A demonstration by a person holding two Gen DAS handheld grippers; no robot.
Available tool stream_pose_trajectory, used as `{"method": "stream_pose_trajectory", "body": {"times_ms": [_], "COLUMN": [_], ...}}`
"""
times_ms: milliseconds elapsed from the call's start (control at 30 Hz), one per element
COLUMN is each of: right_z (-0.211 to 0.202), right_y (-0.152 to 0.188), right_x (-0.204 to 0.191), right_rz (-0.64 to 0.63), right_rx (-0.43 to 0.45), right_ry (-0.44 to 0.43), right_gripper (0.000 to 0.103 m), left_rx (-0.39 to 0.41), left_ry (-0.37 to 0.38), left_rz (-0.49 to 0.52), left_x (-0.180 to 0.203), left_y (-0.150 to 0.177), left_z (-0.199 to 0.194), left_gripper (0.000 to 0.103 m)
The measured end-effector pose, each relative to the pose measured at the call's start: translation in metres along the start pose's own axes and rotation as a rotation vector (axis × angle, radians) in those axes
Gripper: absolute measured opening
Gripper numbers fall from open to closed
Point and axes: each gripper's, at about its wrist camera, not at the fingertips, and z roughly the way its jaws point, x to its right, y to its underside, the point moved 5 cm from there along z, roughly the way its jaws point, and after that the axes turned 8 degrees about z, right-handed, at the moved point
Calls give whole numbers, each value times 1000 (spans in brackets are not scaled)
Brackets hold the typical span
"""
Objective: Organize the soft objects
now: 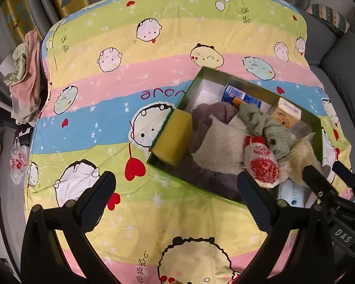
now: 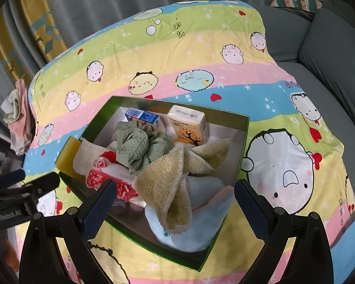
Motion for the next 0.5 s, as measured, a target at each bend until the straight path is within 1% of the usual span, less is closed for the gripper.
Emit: {"method": "stream_pose_trajectory", "body": {"times_ms": [133,300,500], "right_z": [-2,-3,4], "right_y": [-1,-2,2], "right_x": [1,3,-1], "right_rz": [4,26,20], "right_rx": [1,-8,-35], "right_ry": [-19,-51,-49], "right_gripper": [99,99,99], "left_rx": [-16,-17,-22], "left_ry": [1,10,15], "left_rz": [0,14,31], "left_x": [3,14,19], "left_y": [2,4,8], "left_z": [6,8,12], "left_gripper": [102,102,102]}}
